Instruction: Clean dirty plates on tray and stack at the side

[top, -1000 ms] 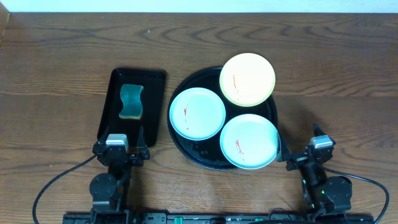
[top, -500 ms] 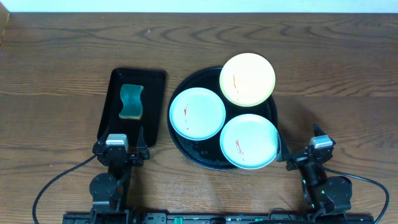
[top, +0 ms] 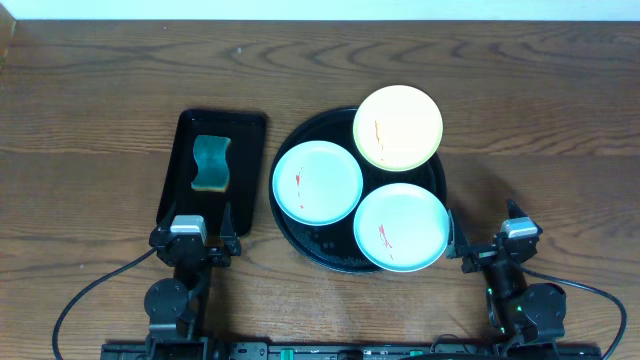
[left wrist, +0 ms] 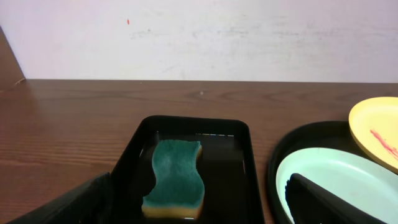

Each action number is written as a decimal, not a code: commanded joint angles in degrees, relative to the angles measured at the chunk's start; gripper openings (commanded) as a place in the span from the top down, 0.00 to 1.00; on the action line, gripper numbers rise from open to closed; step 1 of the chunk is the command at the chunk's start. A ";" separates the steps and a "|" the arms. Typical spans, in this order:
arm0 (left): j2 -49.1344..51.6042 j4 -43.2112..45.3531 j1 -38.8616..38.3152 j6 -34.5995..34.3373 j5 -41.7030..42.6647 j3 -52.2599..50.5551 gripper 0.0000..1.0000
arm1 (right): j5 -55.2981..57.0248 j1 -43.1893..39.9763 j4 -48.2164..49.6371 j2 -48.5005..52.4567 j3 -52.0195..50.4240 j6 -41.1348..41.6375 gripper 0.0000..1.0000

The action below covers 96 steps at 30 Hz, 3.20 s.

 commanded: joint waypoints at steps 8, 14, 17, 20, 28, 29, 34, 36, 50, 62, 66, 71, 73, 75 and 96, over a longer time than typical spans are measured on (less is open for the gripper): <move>-0.24 0.17 0.28 -1.40 -0.04 0.48 0.12 | 0.72 -0.13 0.39 0.07 -0.09 0.04 0.01; 1.07 0.11 0.28 -5.57 0.63 3.67 0.11 | -0.81 -0.13 0.39 0.07 0.02 4.07 0.01; 4.22 -0.35 0.28 -6.93 6.27 6.49 0.11 | -3.98 -0.13 0.37 0.09 0.87 4.07 0.01; 9.60 -0.55 0.28 -9.62 7.15 9.79 0.11 | -4.46 -0.13 0.33 0.15 2.80 4.07 0.01; 26.64 -9.01 0.28 -9.55 8.59 24.46 0.11 | -7.06 -0.13 -0.24 7.28 11.06 4.04 0.01; 28.87 -10.54 0.28 -9.53 8.59 26.73 0.12 | -7.17 -0.13 -0.50 8.94 12.35 4.07 0.01; 40.57 -21.84 0.28 -8.61 8.57 40.09 0.12 | -10.03 -0.13 -3.19 19.78 20.70 3.98 0.01; 46.07 -29.18 0.28 -7.30 8.52 47.06 0.12 | -11.45 -0.13 -6.67 26.51 26.27 3.15 0.01; 72.89 -67.87 0.28 -5.90 8.61 84.74 0.02 | -17.53 -0.13 -45.81 67.58 67.60 -2.67 0.01; 74.84 -65.16 0.28 -5.90 9.88 87.34 0.02 | -29.55 1.25 -38.47 83.27 73.75 2.51 0.15; 74.82 -64.94 0.28 -5.86 8.66 87.34 0.02 | -21.00 4.57 -37.07 87.82 73.77 8.17 0.25; 75.28 -64.52 0.28 -8.57 1.03 87.34 0.01 | -9.01 11.08 -37.07 93.11 74.55 16.13 0.42; 75.63 -64.48 0.28 -9.09 -0.20 87.27 0.02 | -5.95 13.20 -36.59 94.79 74.66 19.08 0.50; 76.02 -64.15 0.28 -9.07 -0.33 87.06 0.02 | -3.02 15.54 -35.76 97.09 74.66 21.70 0.55; 89.22 -63.65 0.28 -9.11 -5.68 83.87 0.02 | 0.81 26.21 -30.05 115.12 74.64 29.20 0.87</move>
